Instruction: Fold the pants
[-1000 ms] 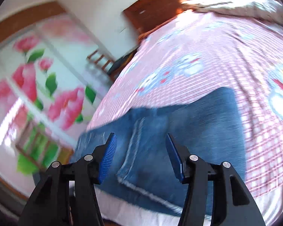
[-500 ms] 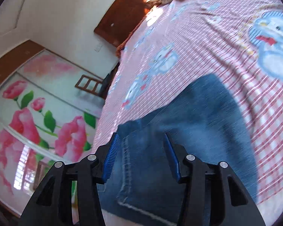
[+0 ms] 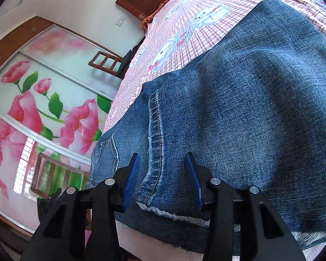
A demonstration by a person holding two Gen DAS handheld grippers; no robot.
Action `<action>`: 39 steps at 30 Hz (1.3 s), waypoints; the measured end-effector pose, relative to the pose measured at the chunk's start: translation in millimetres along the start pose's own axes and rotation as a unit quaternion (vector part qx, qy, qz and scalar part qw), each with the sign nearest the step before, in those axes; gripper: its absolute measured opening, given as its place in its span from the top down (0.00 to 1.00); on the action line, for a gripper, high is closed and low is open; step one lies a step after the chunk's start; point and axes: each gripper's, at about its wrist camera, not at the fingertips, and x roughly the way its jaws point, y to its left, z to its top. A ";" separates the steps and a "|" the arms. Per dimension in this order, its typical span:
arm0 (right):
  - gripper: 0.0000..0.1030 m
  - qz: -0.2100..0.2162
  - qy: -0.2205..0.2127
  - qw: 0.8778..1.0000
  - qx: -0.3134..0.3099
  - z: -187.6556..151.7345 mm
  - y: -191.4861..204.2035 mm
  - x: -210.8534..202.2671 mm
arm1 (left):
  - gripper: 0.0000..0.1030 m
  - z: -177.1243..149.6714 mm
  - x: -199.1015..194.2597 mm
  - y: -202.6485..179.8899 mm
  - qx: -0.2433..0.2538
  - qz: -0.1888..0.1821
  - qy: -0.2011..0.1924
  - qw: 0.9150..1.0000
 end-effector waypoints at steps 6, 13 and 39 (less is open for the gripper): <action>0.59 -0.009 -0.004 1.000 -0.009 -1.5 1.2 2.3 | 0.10 36.5 1.9 20.2 -0.052 0.011 -0.046 0.998; 0.59 -0.015 -0.006 1.000 -0.015 -0.2 3.8 4.1 | 0.09 44.3 20.3 38.1 -0.101 0.022 -0.042 0.994; 0.59 -0.010 -0.012 1.000 -0.024 -1.6 1.8 4.7 | 0.79 51.9 42.4 25.2 -0.048 0.189 0.006 0.981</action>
